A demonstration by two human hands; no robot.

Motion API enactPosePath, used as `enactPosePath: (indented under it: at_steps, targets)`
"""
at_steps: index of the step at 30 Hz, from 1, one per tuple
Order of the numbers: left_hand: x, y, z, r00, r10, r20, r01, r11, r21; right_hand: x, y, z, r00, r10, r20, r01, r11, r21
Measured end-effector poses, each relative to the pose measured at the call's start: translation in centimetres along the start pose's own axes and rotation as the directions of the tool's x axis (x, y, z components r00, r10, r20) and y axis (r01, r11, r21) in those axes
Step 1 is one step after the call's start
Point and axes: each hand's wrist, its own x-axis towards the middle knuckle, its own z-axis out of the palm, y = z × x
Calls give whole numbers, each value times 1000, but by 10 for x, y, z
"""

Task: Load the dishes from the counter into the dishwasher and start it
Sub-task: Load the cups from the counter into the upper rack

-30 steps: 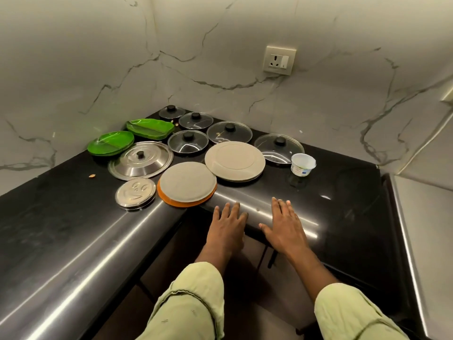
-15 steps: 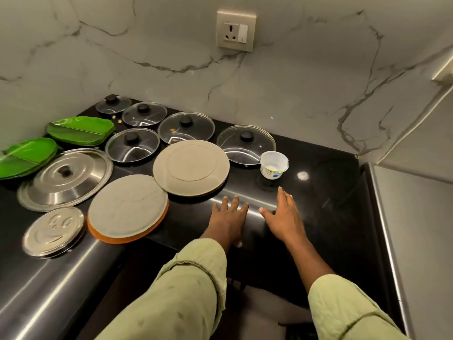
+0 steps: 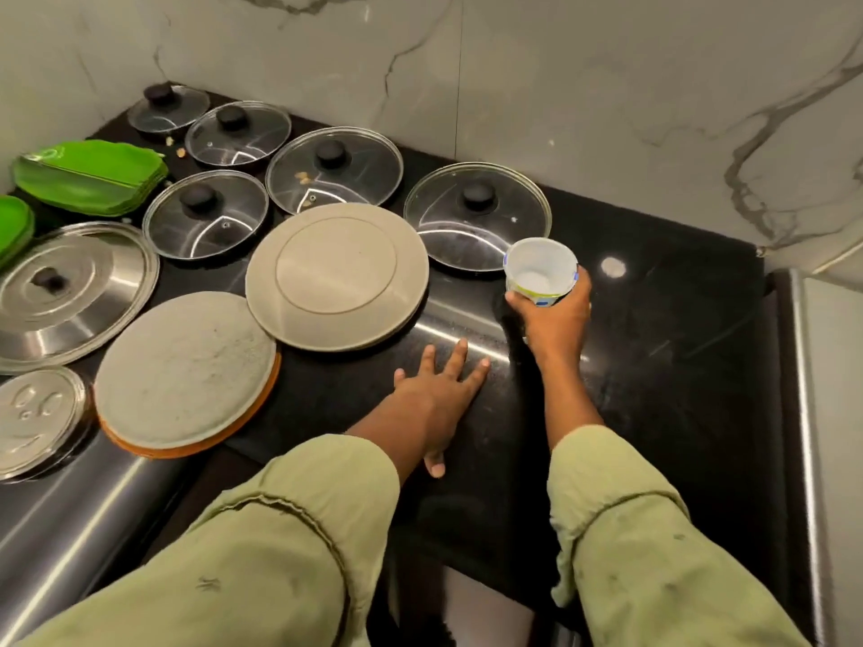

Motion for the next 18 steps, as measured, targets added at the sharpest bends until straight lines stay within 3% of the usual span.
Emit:
enactPosePath:
  at_steps: [3,8,18]
  targets:
    - [2,1,0,1000,-3,1,3,1000,-3,6,3,8,998,3,-65,-2,1000,20]
    - [3,-4,0,1000,-11,17,12,1000,-14,-7,7,-2,1000,-20,12,18,994,108]
    - [-10,-1,-2,996,18,-92,-15,999,35,-134,37,-77,999,-24,35,18,988,152]
